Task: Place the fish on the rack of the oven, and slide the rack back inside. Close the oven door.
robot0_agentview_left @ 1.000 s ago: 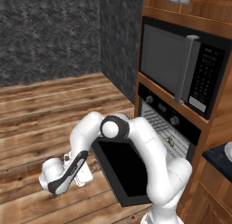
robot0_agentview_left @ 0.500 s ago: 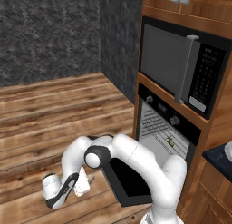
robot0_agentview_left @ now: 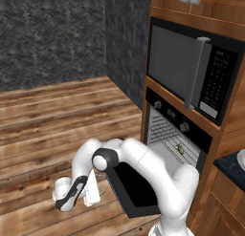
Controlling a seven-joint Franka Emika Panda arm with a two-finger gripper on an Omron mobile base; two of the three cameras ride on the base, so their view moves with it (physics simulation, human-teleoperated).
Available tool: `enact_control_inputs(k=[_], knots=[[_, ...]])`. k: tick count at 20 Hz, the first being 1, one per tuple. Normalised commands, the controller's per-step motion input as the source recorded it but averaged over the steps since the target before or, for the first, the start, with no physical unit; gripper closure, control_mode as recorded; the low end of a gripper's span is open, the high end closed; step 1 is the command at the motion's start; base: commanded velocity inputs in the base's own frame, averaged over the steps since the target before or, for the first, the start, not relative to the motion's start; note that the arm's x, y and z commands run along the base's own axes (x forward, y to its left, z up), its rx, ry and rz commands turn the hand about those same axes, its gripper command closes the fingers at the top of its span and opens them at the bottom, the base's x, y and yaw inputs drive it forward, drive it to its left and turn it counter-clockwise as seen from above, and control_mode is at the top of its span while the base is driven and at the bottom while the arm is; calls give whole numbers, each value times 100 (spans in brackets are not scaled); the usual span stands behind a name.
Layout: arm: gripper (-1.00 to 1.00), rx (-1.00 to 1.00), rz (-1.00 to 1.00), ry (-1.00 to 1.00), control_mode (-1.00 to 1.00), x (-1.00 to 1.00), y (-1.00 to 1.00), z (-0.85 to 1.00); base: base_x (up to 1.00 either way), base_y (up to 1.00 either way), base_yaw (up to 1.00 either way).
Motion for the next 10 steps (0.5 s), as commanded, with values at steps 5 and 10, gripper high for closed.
enact_control_inputs(k=[5,10], knots=[[-100,29,2,6,-100,60,0,-61,0,0,0],[-100,22,10,18,-100,74,4,-85,0,0,0]])
